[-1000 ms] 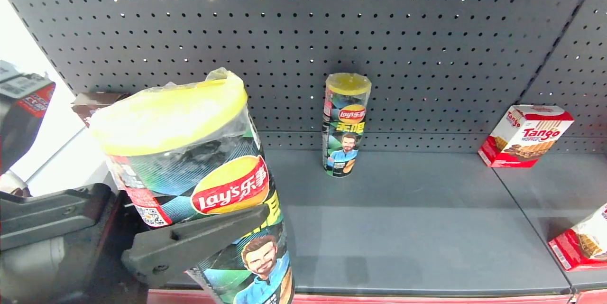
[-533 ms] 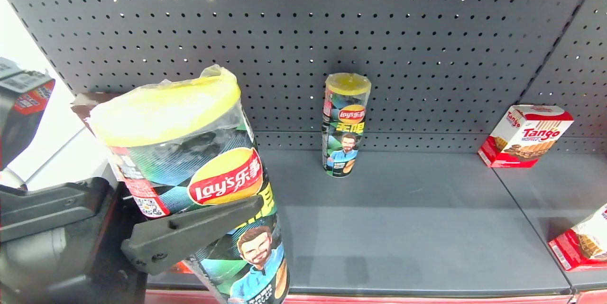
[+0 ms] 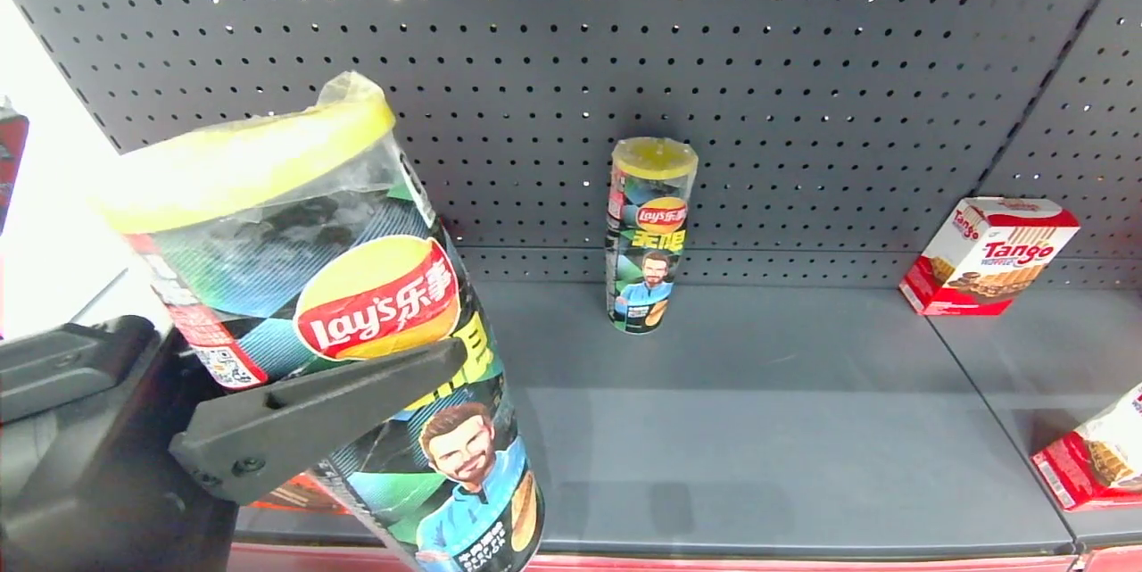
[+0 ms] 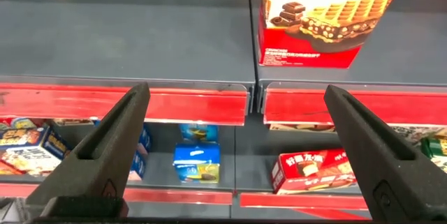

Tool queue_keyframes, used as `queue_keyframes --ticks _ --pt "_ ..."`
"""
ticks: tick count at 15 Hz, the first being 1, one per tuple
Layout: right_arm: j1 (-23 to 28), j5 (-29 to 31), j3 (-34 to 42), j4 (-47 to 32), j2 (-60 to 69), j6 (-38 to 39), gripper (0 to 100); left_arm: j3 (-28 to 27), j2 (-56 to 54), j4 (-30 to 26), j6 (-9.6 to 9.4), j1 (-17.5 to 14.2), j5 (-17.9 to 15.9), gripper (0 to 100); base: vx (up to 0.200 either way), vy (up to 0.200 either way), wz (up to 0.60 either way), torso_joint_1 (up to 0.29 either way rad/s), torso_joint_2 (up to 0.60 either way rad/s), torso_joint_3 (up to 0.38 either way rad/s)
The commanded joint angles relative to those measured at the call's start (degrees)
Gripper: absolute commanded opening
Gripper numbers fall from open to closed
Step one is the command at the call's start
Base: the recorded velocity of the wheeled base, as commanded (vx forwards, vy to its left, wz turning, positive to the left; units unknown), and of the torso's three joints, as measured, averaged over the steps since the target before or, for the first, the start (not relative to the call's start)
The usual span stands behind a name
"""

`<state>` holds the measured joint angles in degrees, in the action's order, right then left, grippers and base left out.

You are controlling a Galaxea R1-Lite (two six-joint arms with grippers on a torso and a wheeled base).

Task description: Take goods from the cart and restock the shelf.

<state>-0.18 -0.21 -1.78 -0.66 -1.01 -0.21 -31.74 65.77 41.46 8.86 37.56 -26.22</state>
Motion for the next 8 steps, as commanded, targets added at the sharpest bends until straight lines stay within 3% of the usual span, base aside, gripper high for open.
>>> queue_keyframes --ticks 1,5,8 --pt "-2.54 -2.17 -18.79 0.04 -19.38 1.97 100 0.72 -0.64 0.02 0.01 -0.73 -0.23 0 0.000 0.000 0.00 0.000 0.00 0.000" --pt "-10.80 -11.66 -35.22 0.31 -39.42 -4.19 100 5.11 -2.31 0.02 -0.16 -0.47 -0.32 0 0.000 0.000 0.00 0.000 0.00 0.000" --pt "-20.12 -12.62 -38.30 4.96 -52.07 -5.42 100 4.32 -2.40 0.02 -0.07 -0.73 -0.32 0 0.000 0.000 0.00 0.000 0.00 0.000"
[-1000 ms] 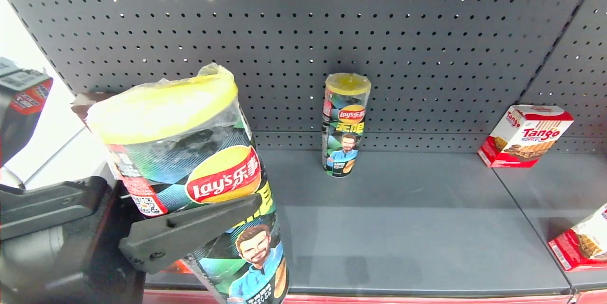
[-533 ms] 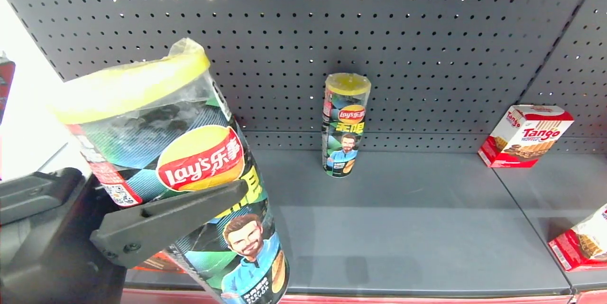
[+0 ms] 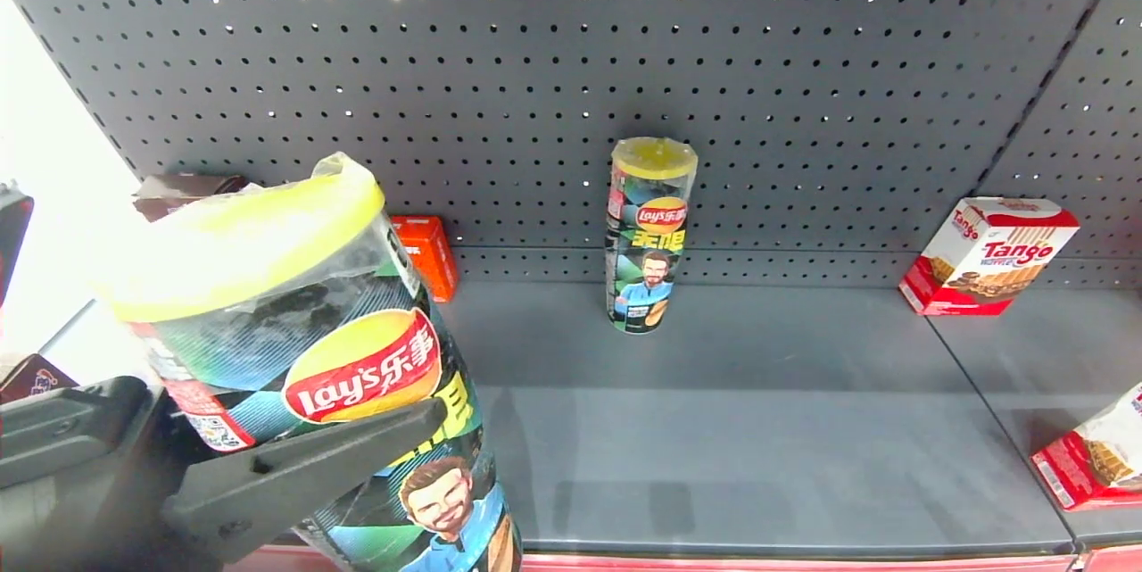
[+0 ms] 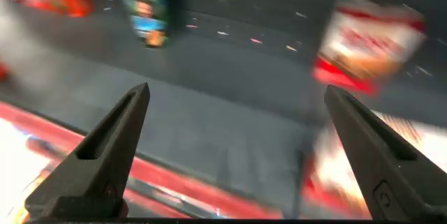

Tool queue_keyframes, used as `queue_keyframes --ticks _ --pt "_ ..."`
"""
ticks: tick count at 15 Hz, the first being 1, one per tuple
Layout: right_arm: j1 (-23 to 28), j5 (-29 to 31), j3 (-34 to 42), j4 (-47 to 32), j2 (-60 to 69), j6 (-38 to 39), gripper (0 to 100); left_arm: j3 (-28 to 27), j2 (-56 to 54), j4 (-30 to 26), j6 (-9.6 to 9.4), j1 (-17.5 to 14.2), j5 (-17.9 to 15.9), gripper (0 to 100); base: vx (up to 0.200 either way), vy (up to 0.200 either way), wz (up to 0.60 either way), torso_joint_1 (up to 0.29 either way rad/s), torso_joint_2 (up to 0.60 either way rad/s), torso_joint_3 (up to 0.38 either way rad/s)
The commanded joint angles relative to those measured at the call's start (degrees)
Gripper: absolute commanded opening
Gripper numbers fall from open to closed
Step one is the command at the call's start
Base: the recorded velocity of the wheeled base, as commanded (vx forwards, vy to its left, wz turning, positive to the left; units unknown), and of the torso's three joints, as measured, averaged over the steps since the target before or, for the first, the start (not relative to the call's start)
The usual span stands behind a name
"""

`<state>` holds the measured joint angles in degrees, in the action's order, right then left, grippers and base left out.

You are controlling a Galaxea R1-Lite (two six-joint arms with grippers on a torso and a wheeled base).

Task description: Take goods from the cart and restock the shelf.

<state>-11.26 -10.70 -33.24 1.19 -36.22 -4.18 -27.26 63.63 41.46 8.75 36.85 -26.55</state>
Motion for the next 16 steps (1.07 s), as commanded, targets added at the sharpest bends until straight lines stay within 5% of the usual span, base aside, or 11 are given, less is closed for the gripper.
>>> queue_keyframes --ticks 1,8,12,14,16 --pt "-11.59 -1.87 -7.36 4.87 -20.30 -1.53 100 -0.08 -0.27 0.02 0.04 -0.11 0.01 0 0.000 0.000 0.00 0.000 0.00 0.000" --pt "-10.27 -8.98 -10.26 17.26 -41.04 -5.66 100 -0.25 -0.09 0.02 0.21 -1.43 0.01 0 0.000 0.000 0.00 0.000 0.00 0.000" --pt "-9.92 -18.65 -13.34 26.32 -48.86 -5.93 100 -0.34 -0.18 0.11 1.35 -1.43 0.10 0 0.000 0.000 0.00 0.000 0.00 0.000" --pt "-7.46 -28.32 -16.15 31.15 -53.87 -8.30 100 -0.78 -0.18 0.02 1.44 -1.43 0.01 0 0.000 0.000 0.00 0.000 0.00 0.000" --pt "-7.02 -29.99 -17.82 32.82 -56.59 -9.35 100 -1.22 0.00 0.02 1.44 -1.43 -0.08 0 0.000 0.000 0.00 0.000 0.00 0.000"
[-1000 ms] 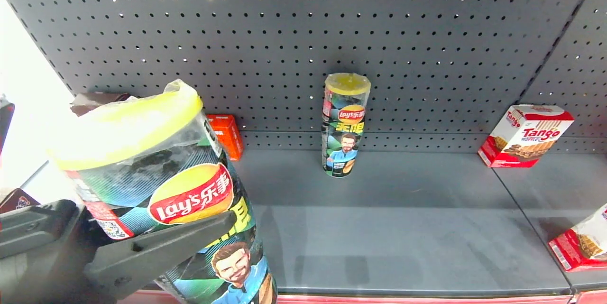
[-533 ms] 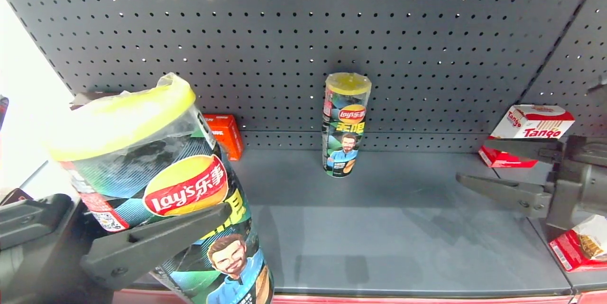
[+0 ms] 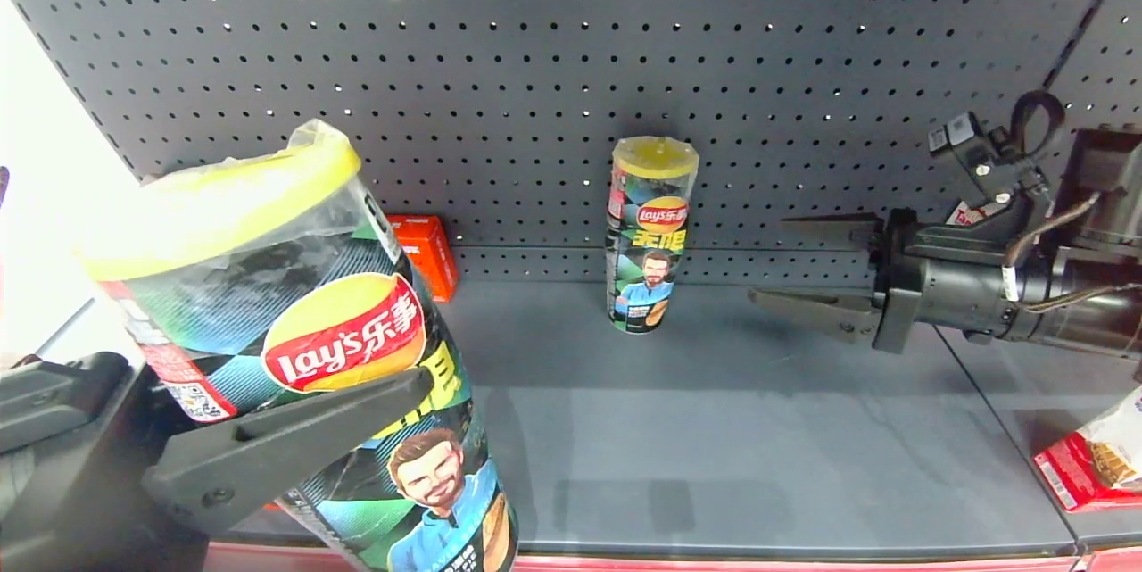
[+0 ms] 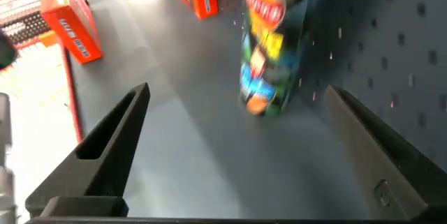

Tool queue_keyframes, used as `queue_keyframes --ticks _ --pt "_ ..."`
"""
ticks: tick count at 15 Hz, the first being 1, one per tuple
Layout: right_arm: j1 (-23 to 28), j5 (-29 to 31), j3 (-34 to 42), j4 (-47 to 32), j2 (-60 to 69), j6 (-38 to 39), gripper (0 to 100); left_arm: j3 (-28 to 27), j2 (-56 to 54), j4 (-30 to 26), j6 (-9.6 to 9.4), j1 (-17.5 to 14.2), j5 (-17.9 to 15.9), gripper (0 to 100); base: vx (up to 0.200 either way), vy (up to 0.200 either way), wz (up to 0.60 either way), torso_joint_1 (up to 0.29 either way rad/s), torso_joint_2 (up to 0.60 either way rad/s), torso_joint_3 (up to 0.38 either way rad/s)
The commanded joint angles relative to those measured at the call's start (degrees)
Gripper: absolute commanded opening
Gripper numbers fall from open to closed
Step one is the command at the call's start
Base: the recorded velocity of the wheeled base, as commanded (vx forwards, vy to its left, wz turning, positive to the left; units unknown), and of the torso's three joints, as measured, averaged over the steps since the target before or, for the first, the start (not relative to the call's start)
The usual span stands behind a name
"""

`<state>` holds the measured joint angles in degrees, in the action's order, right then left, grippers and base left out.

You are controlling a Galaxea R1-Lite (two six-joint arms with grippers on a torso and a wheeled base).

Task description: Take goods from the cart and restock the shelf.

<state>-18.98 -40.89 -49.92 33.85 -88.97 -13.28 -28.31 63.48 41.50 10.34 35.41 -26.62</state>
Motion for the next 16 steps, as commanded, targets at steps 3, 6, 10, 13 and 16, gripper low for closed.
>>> queue_keyframes --ticks 3,6,10,13,16 --pt "1.58 -12.81 -6.51 8.16 -11.93 -0.52 100 -1.22 0.24 -0.01 1.79 0.01 -0.97 0 0.000 0.000 0.00 0.000 0.00 0.000" --pt "1.67 -14.48 -8.26 9.74 -14.04 -0.52 100 -1.22 0.24 -0.01 1.88 0.01 -1.94 0 0.000 0.000 0.00 0.000 0.00 0.000" --pt "1.58 -15.27 -16.70 9.65 -20.63 -0.17 100 -2.46 1.04 -0.01 2.67 0.09 -2.20 0 0.000 0.000 0.00 0.000 0.00 0.000" --pt "0.96 -14.75 -20.83 9.56 -26.70 0.27 100 -2.46 1.12 -0.01 3.46 0.01 -2.20 0 0.000 0.000 0.00 0.000 0.00 0.000" --pt "0.00 -14.48 -21.89 9.74 -29.25 0.80 100 -2.46 1.12 -0.01 3.46 0.01 -2.20 0 0.000 0.000 0.00 0.000 0.00 0.000"
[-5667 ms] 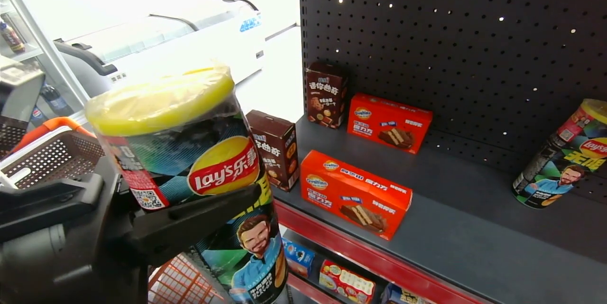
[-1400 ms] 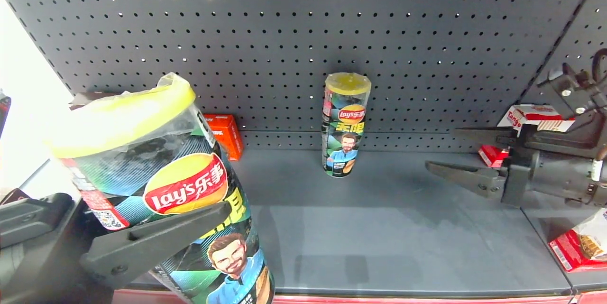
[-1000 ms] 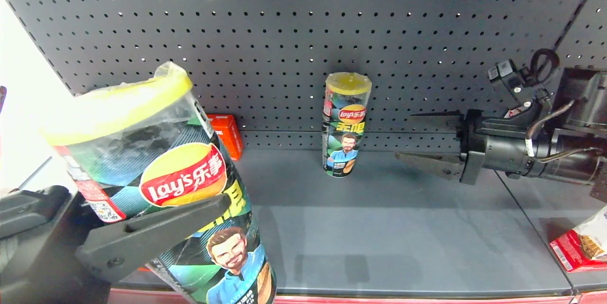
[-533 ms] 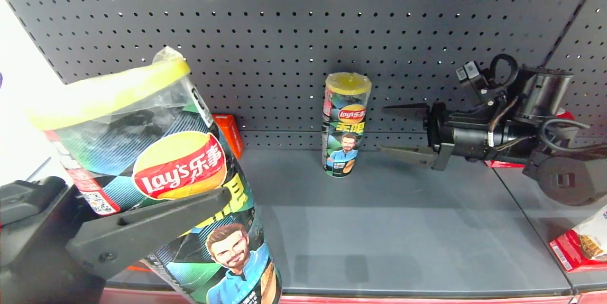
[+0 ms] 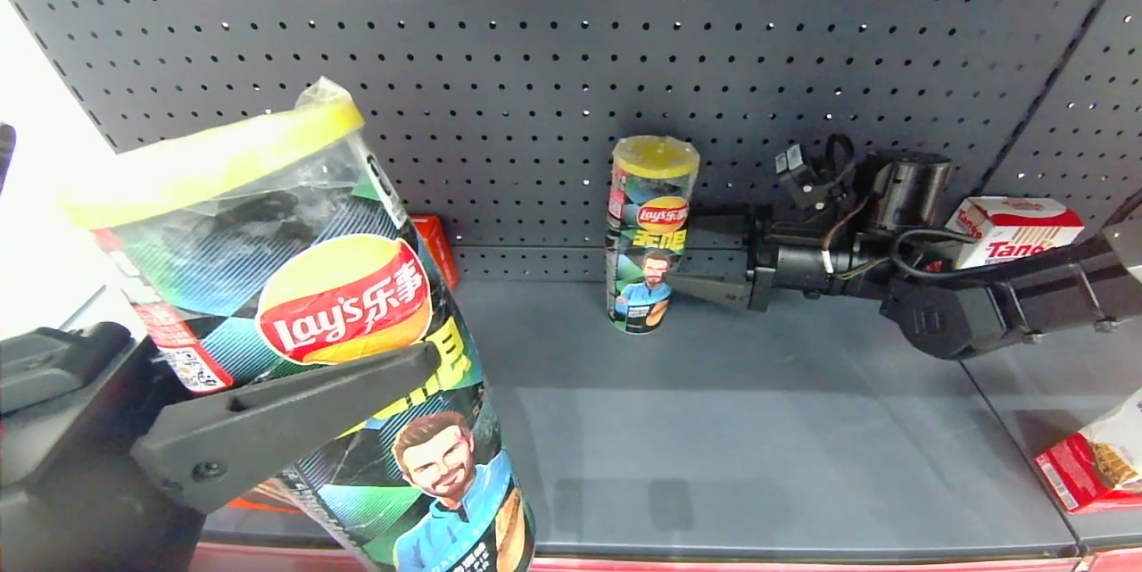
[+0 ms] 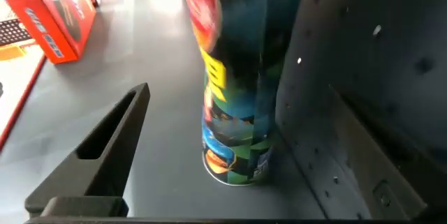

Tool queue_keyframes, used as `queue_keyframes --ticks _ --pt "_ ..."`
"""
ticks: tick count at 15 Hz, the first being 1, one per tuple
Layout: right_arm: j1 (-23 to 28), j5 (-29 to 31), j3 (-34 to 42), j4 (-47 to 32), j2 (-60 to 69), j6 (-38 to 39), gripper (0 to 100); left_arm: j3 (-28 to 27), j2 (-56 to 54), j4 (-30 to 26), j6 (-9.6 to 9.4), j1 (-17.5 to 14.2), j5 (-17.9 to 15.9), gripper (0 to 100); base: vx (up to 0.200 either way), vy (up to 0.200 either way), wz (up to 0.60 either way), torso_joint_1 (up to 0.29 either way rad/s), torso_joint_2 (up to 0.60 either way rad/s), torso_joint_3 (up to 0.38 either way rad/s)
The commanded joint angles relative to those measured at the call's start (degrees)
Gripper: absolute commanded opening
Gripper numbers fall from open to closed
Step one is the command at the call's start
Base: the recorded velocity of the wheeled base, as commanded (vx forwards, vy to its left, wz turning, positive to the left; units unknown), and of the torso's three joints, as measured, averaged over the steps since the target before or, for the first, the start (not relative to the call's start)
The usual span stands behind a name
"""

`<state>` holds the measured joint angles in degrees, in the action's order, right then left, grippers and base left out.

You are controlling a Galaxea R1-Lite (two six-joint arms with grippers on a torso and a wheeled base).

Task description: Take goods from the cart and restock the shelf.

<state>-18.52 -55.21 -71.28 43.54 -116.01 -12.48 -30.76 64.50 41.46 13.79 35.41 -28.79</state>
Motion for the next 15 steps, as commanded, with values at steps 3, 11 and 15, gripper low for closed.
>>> queue_keyframes --ticks 3,11,15 --pt "-1.70 1.33 0.26 -0.04 -2.12 0.00 100 0.00 0.10 0.02 0.01 0.01 0.05 0 0.000 0.000 0.00 0.000 0.00 0.000" --pt "-3.28 2.13 7.03 0.05 2.54 -0.09 100 0.52 -0.25 0.02 0.10 -1.22 0.05 0 0.000 0.000 0.00 0.000 0.00 0.000" --pt "-3.54 4.94 6.59 0.05 2.01 -0.09 100 0.79 -0.52 0.02 0.10 -1.22 0.14 0 0.000 0.000 0.00 0.000 0.00 0.000"
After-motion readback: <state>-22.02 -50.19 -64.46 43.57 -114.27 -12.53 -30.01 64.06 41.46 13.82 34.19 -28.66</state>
